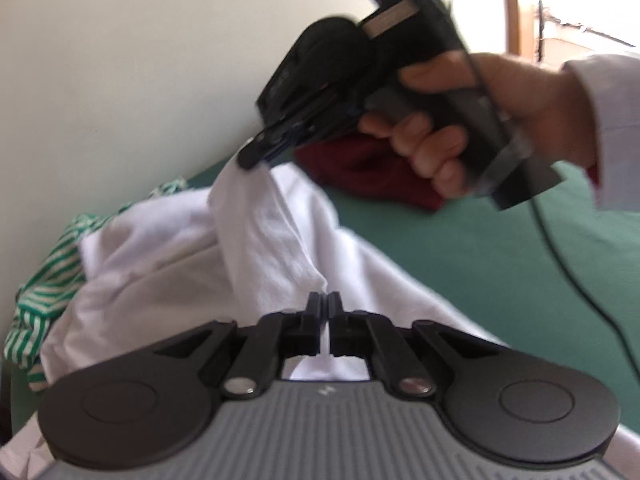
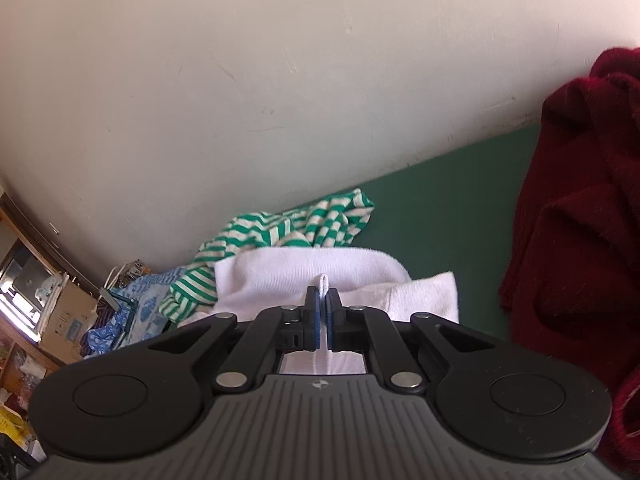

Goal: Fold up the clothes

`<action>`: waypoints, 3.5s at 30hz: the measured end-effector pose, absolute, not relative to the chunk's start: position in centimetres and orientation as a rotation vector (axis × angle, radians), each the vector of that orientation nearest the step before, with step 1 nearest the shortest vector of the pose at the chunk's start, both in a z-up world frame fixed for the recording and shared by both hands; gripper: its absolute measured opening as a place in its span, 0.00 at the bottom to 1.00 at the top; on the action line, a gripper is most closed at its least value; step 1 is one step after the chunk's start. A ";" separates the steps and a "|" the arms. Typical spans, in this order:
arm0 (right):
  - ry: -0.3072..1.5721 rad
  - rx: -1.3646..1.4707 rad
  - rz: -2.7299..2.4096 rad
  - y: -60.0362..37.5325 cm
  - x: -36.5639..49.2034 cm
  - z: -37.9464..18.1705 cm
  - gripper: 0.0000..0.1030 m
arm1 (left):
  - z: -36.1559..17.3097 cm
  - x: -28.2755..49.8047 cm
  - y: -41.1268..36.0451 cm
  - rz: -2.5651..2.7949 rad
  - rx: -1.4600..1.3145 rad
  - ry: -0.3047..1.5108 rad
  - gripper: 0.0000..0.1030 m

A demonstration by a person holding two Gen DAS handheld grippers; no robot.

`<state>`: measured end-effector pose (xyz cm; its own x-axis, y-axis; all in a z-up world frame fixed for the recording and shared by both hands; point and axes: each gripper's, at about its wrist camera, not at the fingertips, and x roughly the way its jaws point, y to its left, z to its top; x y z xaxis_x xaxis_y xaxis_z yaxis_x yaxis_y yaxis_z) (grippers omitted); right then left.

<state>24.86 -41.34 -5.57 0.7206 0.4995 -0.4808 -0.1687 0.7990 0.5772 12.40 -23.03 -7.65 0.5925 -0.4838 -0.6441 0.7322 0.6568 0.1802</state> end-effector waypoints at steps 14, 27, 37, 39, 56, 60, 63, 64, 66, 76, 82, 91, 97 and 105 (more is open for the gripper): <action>0.590 0.415 0.237 -42.2 21.7 -7.2 0.21 | -7.8 10.2 -24.2 -0.838 0.403 0.626 0.26; 0.733 0.445 0.318 -39.1 28.1 -10.7 0.00 | -11.2 12.8 -24.1 -0.721 0.301 0.716 0.46; 0.726 0.413 0.442 -38.9 22.6 -8.4 0.14 | -10.9 12.2 -23.5 -0.745 0.260 0.704 0.58; 0.781 0.351 0.426 -38.5 22.1 -9.2 0.13 | -11.1 12.1 -23.9 -0.754 0.278 0.709 0.61; 0.763 0.394 0.407 -39.9 15.1 -7.7 0.35 | -10.7 8.5 -22.2 -0.610 0.181 0.740 0.81; 0.875 0.325 0.372 -37.7 15.8 -9.4 0.21 | -10.1 5.9 -21.0 -0.449 0.235 0.716 0.81; 0.882 0.313 0.308 -37.4 15.9 -8.9 0.08 | -9.8 3.4 -18.5 -0.333 0.252 0.730 0.85; 0.883 0.310 0.290 -37.1 15.7 -8.3 0.07 | -9.9 3.1 -17.6 -0.308 0.242 0.742 0.85; 0.867 0.329 0.329 -36.0 15.3 -6.8 0.07 | -9.9 2.1 -15.3 -0.259 0.201 0.754 0.85; 0.737 -0.199 0.633 -17.7 14.0 -1.1 0.29 | -9.1 3.4 -3.3 -0.090 -0.005 0.745 0.99; 0.505 -0.721 0.706 -5.2 15.0 -4.3 0.46 | -8.2 5.6 4.1 -0.060 -0.089 0.722 0.99; 0.514 -0.745 0.693 1.2 19.9 -6.3 0.02 | -8.6 5.9 10.5 -0.064 -0.051 0.718 0.99; 0.603 -0.417 0.606 0.4 26.0 -2.5 0.02 | -7.7 9.0 9.9 -0.178 -0.021 0.663 0.99; 0.736 -0.230 0.596 -0.6 29.3 -2.9 0.24 | -7.6 11.8 8.2 -0.292 0.057 0.619 0.99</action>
